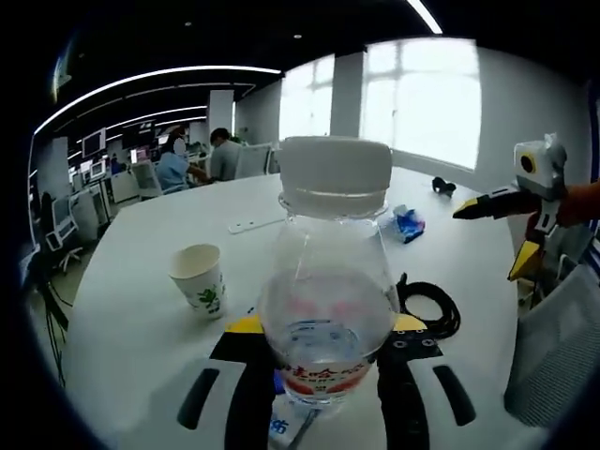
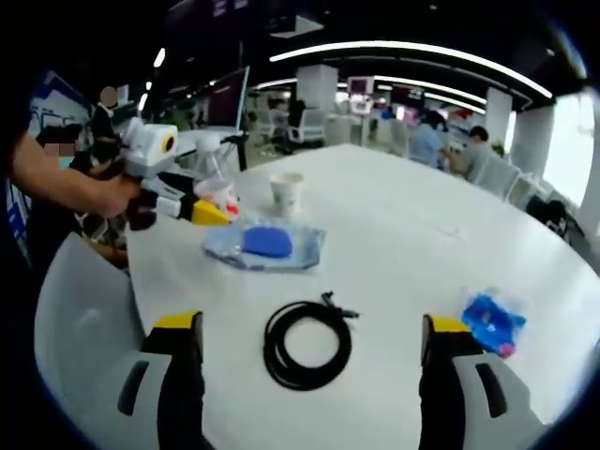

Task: Arrange the tabletop items into an orderly group along one side of the table until the central work area is clear of visible clutter.

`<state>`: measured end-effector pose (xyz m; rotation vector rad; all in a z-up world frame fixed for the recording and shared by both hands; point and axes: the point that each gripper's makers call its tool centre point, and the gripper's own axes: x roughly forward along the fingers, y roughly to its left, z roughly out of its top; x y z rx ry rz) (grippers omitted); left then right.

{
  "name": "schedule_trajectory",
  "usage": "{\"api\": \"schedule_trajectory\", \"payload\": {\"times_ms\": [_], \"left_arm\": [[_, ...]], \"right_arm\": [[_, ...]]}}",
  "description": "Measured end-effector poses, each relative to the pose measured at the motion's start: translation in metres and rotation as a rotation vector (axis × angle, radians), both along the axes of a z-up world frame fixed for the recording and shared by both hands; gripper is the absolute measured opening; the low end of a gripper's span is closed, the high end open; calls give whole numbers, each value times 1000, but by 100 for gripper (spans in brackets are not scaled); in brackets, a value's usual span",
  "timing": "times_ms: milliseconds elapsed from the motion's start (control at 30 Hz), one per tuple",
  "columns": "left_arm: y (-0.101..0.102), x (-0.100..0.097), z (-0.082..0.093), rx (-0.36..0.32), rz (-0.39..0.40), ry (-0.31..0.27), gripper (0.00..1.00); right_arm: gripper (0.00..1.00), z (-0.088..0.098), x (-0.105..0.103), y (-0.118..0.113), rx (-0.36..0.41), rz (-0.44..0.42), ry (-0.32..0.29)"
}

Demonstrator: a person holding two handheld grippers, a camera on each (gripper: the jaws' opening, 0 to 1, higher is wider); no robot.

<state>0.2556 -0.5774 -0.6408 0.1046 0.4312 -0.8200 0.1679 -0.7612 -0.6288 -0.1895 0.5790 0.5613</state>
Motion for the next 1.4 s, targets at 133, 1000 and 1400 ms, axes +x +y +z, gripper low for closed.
{"api": "schedule_trajectory", "payload": {"times_ms": [133,1000,1400], "left_arm": [[9,5,-1,9,19,-7,41],[53,33,13,23,94,-32,41],[62,47,14,26,125,-45,41]], "right_arm": [[98,1,-1,2,8,-15,-4],[99,9,-15,7,-2,-66,-8],[99,7,-23,3,-12,-77,-2]]}}
